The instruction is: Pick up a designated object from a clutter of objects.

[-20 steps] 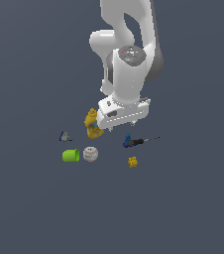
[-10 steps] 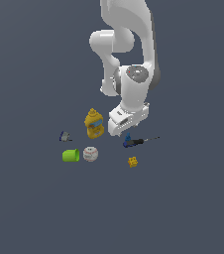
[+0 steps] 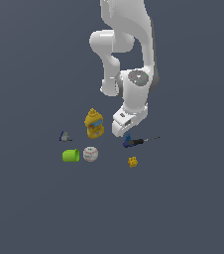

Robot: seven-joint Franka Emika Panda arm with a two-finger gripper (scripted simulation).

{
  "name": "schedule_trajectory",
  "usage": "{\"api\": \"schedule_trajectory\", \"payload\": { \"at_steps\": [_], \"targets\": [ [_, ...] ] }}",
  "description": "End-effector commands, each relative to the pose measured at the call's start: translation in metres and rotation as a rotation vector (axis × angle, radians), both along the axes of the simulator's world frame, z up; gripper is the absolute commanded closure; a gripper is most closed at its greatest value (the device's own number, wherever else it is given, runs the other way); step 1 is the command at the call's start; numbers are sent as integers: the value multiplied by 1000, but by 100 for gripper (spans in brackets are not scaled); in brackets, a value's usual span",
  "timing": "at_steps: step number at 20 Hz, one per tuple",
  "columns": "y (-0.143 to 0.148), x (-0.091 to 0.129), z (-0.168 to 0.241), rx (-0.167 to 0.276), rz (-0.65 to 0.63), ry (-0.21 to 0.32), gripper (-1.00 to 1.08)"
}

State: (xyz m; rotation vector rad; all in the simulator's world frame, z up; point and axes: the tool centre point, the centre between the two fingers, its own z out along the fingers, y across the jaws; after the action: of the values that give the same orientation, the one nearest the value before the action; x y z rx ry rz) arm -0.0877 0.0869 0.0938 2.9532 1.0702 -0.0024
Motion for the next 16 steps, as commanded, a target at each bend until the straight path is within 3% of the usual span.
{"api": "schedule_trajectory", "payload": {
  "at_steps": [1, 16],
  "targets": [
    [1, -1, -1, 1, 7, -1, -92],
    [1, -2, -42, 1, 7, -1, -92]
  ]
}}
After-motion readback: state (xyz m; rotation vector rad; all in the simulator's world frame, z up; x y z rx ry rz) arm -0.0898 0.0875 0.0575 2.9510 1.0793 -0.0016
